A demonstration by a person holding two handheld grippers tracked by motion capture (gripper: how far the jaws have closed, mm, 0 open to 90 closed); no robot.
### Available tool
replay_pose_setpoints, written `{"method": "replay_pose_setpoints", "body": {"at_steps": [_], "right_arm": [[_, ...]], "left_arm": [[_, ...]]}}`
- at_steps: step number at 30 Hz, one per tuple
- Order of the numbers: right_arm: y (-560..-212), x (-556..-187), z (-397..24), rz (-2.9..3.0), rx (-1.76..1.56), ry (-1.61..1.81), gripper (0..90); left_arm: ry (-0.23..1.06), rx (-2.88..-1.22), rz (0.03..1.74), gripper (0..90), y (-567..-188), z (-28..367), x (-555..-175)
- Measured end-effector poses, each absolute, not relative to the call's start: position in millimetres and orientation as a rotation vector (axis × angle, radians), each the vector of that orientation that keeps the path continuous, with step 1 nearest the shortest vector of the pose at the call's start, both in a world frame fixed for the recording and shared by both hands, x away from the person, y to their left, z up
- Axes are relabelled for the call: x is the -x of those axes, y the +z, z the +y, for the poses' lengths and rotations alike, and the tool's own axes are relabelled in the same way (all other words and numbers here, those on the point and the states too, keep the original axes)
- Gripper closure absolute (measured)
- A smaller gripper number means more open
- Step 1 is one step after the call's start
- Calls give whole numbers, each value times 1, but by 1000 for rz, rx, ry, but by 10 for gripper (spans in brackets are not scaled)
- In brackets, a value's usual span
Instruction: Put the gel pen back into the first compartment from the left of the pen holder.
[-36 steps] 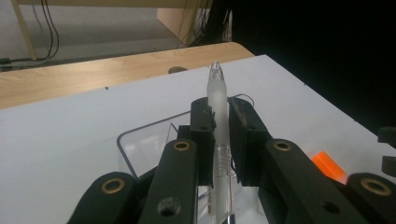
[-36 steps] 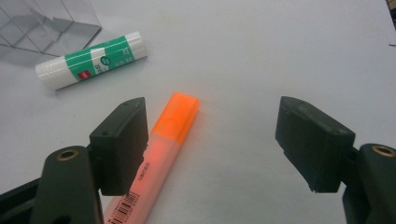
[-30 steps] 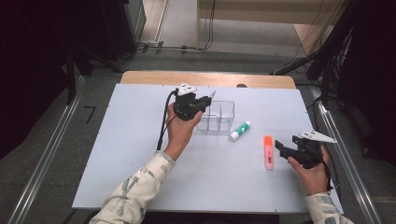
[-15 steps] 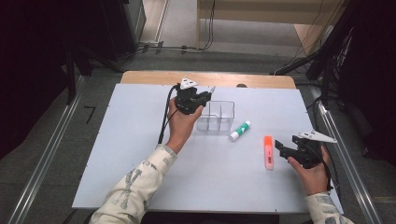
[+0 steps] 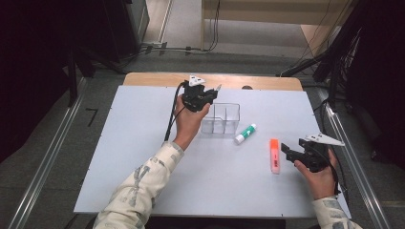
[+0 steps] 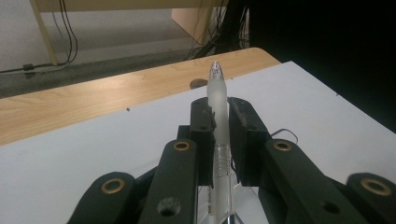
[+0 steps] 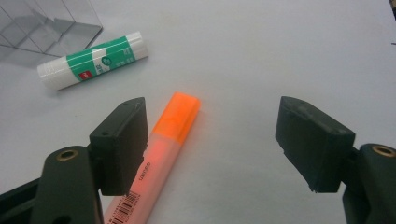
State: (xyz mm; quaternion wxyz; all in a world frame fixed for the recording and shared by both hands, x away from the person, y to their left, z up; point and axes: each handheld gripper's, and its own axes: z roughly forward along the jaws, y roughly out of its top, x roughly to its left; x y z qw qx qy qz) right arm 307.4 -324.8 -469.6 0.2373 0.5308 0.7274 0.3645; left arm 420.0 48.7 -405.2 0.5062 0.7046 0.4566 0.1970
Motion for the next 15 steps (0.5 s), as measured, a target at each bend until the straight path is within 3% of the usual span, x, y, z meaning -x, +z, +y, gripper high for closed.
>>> {"method": "replay_pose_setpoints", "body": {"at_steps": [15], "right_arm": [[-469,-307,-325,1990,-1456,1009,244]], "left_arm": [[492,-1719,1087,813,-404,36,-435]]}}
